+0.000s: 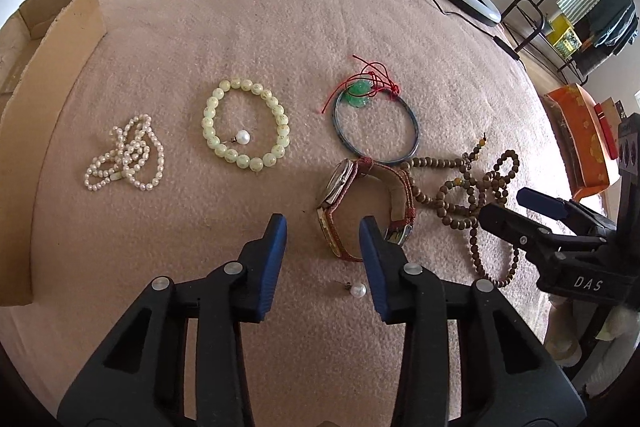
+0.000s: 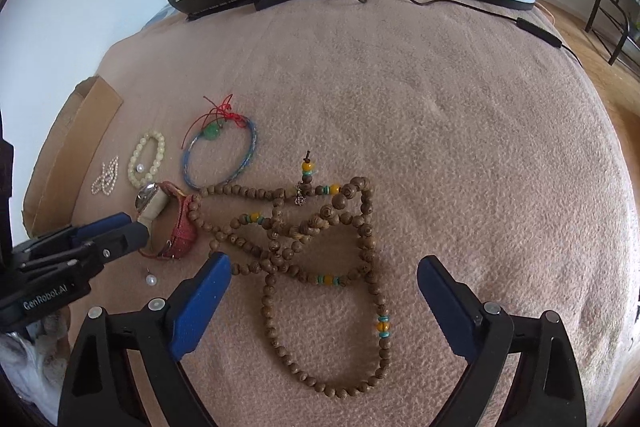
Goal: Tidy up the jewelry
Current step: 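Grasp the brown-strap watch with the left tool while the right tool grasps the wooden bead strand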
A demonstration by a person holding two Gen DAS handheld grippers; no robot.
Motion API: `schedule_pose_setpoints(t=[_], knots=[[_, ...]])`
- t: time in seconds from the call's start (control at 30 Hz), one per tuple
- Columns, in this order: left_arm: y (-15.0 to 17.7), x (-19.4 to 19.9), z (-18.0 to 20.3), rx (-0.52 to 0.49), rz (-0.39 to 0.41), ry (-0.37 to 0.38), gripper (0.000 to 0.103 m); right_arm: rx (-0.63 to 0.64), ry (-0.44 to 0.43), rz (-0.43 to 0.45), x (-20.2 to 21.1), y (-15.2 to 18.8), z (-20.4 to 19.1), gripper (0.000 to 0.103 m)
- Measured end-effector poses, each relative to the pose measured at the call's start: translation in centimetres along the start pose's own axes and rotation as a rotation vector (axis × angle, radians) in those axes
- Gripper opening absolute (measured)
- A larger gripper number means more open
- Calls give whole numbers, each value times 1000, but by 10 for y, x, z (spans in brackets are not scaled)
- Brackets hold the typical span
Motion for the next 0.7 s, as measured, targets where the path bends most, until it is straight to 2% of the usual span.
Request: schedule_pose_setpoints(t=[0.13, 0.27, 0.33, 0.4, 0.53, 0.63, 0.7], knots=[[2, -7, -1, 7, -14, -3, 30, -38, -3, -6, -4, -5, 2, 95], [-1, -11, -2, 11, -17, -10, 23, -36, 52, -42, -15, -9, 2, 89], [-2, -12, -2, 10, -15, -11, 20, -36, 66, -52, -19, -11, 3, 89], [-4, -15, -1, 6, -12, -20, 13, -23, 82, -62, -23, -12, 1, 90], [-7, -18, 1, -3, -10, -31, 9, 6, 105, -74, -27, -13, -3, 89], [-7, -18, 2, -5, -8, -30, 8, 5, 107, -71, -27, -14, -1, 83], [-7, -17, 1, -5, -7, -30, 8, 3, 112, -67, -25, -13, 1, 71]])
Point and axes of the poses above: each gripper's, at about its wrist camera, not at the fingertips, and x roughly against the way its jaws point, z to its right, y to its underside, the point moved 3 cm from there along -x, roughly the way its jaws point, and after that the axes turned 7 degrees about x, right-handed, at the moved point
